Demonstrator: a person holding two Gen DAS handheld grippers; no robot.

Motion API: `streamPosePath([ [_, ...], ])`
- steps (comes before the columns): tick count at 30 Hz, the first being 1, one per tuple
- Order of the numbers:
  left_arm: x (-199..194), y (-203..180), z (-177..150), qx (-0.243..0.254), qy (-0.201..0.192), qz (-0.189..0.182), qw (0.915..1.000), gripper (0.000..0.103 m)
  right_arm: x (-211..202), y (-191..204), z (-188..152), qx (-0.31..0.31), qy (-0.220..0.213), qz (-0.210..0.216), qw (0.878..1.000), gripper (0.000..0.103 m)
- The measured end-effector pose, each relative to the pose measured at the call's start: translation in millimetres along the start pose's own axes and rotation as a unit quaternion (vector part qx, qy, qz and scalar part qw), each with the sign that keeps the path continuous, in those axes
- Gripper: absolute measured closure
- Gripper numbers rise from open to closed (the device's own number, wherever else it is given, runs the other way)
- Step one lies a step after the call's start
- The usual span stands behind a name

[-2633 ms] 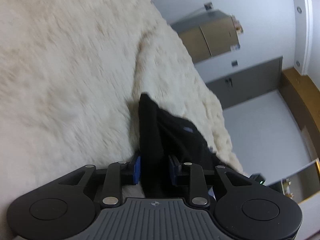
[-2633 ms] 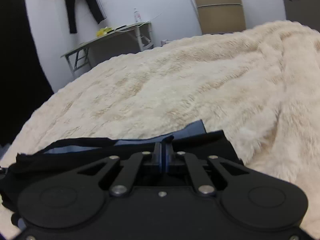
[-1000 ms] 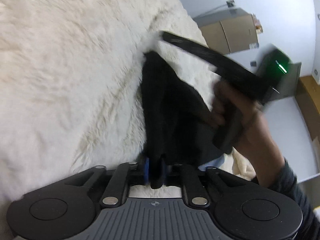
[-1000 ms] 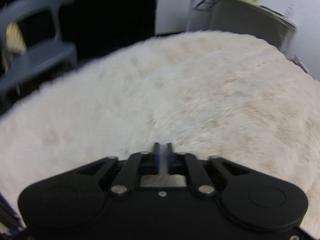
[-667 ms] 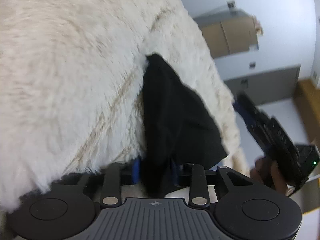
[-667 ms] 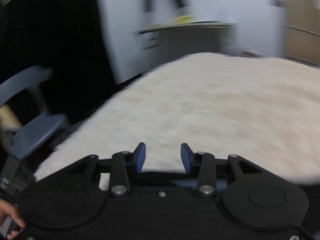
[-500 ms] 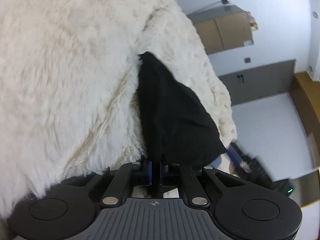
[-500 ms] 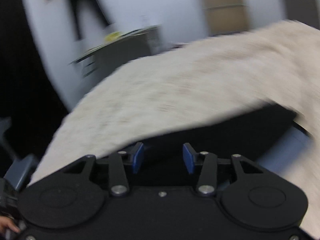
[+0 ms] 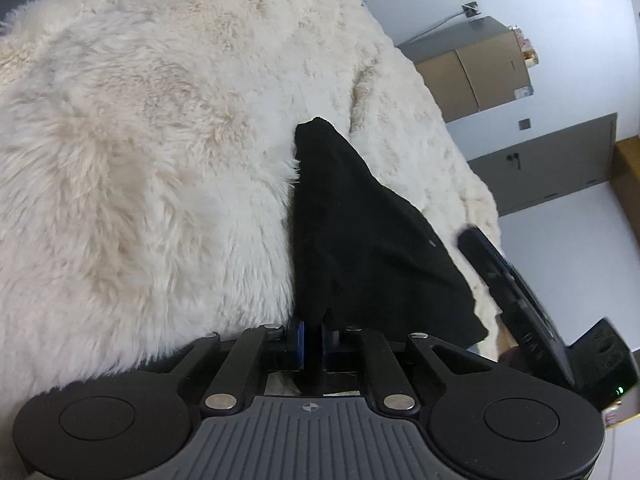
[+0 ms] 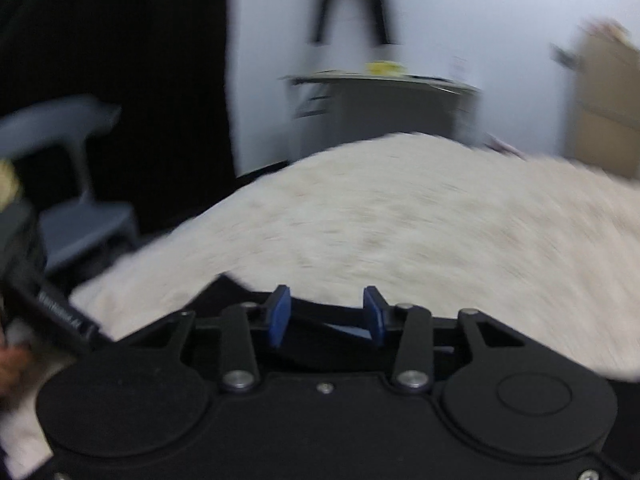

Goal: Fold clothes

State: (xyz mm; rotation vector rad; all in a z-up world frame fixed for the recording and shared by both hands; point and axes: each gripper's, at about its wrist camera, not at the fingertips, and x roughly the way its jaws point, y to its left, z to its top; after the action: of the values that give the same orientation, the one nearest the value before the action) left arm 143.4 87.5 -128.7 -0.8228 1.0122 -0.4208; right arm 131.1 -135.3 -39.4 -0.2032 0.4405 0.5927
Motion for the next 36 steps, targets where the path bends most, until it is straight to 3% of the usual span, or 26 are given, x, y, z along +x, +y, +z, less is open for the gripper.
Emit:
streamPosePath([
  [3, -3, 1, -1, -0.001, -0.001, 0.000, 1.0000, 0.095, 18, 22, -26, -0.098, 0.052, -0.018, 0.994, 0.074],
  [4, -3, 1, -1, -0.002, -0.001, 0.000, 1.0000, 0.095, 24, 11, -38, -0.114, 0.069, -0.073, 0.988, 0.071],
  [5, -4, 1, -1, -0.002, -0.001, 0.000, 1.0000, 0.095, 22, -15, -44, -0.084, 0.075, -0.130, 0.985, 0.071],
  [6, -5, 1, -1, -0.003, -0.001, 0.000, 1.0000, 0.095, 13, -39, -45, -0.067, 0.080, -0.202, 0.974, 0.068],
  [7, -6, 2, -1, -0.003, -0.002, 0.000, 1.0000, 0.095, 8, -46, -45, -0.068, 0.079, -0.225, 0.969, 0.065],
  [8, -7, 2, -2, -0.004, -0.002, 0.000, 1.0000, 0.095, -6, -62, -44, -0.072, 0.070, -0.276, 0.956, 0.066],
  [10, -8, 2, -2, -0.005, -0.002, 0.000, 1.0000, 0.095, -32, -83, -41, -0.037, 0.058, -0.311, 0.948, 0.064],
  [12, -10, 3, -2, -0.006, -0.003, 0.000, 1.0000, 0.095, -64, -91, -39, 0.005, 0.039, -0.308, 0.951, 0.062],
  [14, -12, 3, -3, -0.007, -0.003, 0.000, 1.0000, 0.095, -85, -75, -42, -0.001, 0.023, -0.284, 0.958, 0.054],
  [18, -15, 3, -3, -0.009, -0.008, -0.001, 0.9999, 0.092, -81, -41, -42, -0.011, 0.021, -0.218, 0.976, 0.053],
  [23, -24, 7, -1, -0.030, -0.035, -0.023, 0.9987, 0.070, -48, 5, -24, -0.004, -0.005, -0.142, 0.990, 0.054],
  [26, -27, 6, 1, -0.032, -0.046, -0.048, 0.9972, 0.052, -18, 16, -16, 0.001, -0.002, -0.122, 0.993, 0.068],
  [28, -30, 3, 2, -0.021, -0.059, -0.050, 0.9968, 0.050, -6, 5, -22, -0.003, 0.031, -0.134, 0.990, 0.083],
  [30, -31, 0, 3, -0.011, -0.071, -0.049, 0.9963, 0.050, 0, -58, -43, 0.048, 0.073, -0.237, 0.968, 0.085],
  [31, -29, 3, 5, -0.018, -0.071, -0.048, 0.9962, 0.051, 0, -74, -48, 0.062, 0.080, -0.263, 0.959, 0.092],
  [32, -27, 4, 7, -0.023, -0.071, -0.047, 0.9961, 0.051, -10, -115, -55, 0.081, 0.099, -0.337, 0.933, 0.095],
  [33, -26, 3, 8, -0.025, -0.073, -0.047, 0.9959, 0.051, -13, -126, -58, 0.082, 0.103, -0.357, 0.925, 0.093],
  [35, -27, 0, 9, -0.018, -0.080, -0.043, 0.9957, 0.051, -42, -172, -62, 0.086, 0.101, -0.437, 0.890, 0.088],
  [36, -27, -2, 10, -0.012, -0.084, -0.040, 0.9956, 0.051, -53, -183, -62, 0.101, 0.095, -0.442, 0.886, 0.088],
])
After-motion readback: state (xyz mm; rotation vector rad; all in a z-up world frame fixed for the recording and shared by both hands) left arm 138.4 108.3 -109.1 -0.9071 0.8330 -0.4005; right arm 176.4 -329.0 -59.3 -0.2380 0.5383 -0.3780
